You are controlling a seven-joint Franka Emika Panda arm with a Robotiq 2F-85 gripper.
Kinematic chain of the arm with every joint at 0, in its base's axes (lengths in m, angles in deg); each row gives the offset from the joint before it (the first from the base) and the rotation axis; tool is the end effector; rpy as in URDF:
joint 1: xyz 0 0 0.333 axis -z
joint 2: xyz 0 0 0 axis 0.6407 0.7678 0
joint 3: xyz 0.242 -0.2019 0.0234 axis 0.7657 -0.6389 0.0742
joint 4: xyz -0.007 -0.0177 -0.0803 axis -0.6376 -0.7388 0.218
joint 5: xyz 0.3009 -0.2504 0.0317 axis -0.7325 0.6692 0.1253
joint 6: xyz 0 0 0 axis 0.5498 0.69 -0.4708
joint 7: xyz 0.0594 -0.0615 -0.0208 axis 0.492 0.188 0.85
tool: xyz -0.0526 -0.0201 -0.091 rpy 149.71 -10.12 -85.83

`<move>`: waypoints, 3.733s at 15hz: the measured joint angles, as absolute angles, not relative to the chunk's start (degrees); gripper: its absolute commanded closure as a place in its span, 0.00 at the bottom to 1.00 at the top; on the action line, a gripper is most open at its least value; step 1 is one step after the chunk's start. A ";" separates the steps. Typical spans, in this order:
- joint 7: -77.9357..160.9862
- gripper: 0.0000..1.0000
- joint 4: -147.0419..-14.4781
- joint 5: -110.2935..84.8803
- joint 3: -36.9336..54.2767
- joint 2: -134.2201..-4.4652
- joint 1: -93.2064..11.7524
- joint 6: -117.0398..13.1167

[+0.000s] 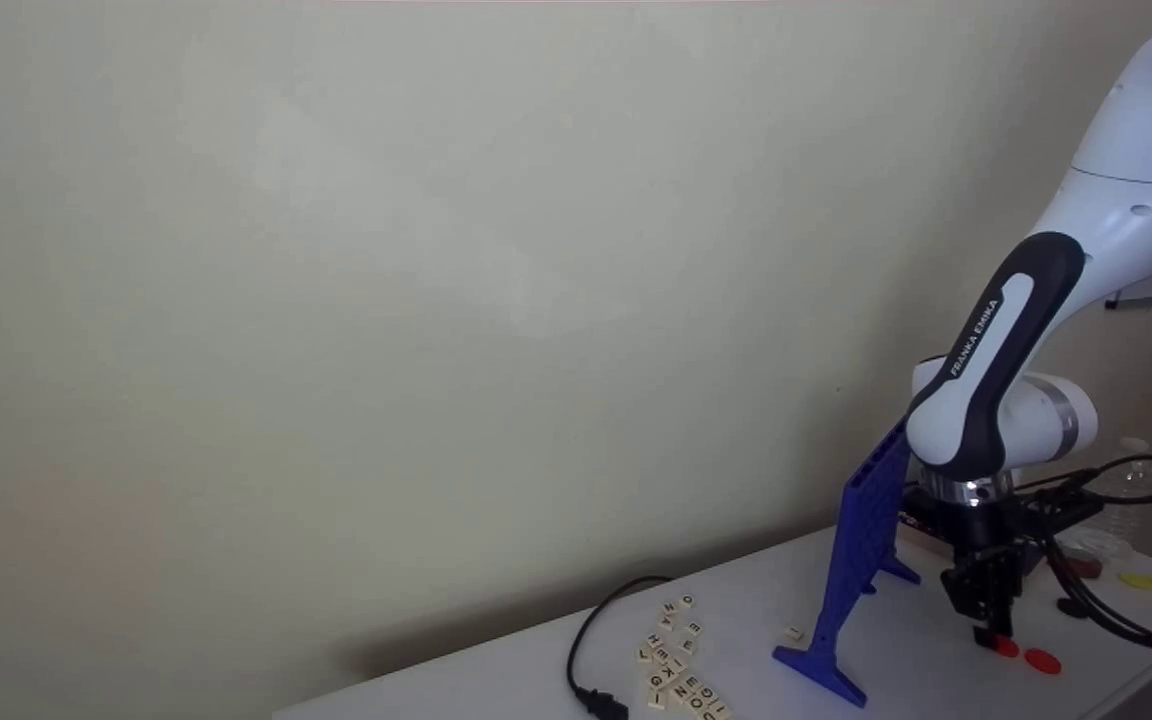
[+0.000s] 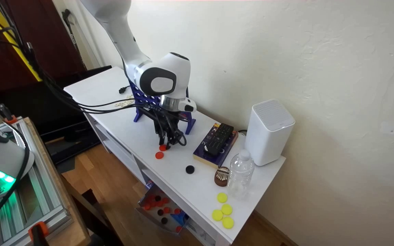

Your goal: Shift the orange ring to the blue object's fifth line

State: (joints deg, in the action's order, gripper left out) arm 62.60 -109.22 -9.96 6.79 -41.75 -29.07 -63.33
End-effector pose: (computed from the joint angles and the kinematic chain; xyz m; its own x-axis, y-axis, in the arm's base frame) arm 0.4848 -0.1509 0.0257 0.9342 0.0994 -0.3426 0.1054 -0.9944 -0.0010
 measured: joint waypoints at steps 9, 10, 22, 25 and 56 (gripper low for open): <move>62.60 0.56 -109.05 -9.96 6.81 -41.30 -29.63 -63.16; 62.60 0.64 -109.01 -9.92 6.79 -41.30 -29.65 -63.16; 62.60 1.00 -108.72 -9.78 6.43 -42.12 -29.77 -62.82; 62.60 0.68 -108.92 -9.78 6.41 -42.09 -29.43 -63.04; 62.62 0.18 -109.56 -9.00 7.10 -41.16 -29.30 -63.09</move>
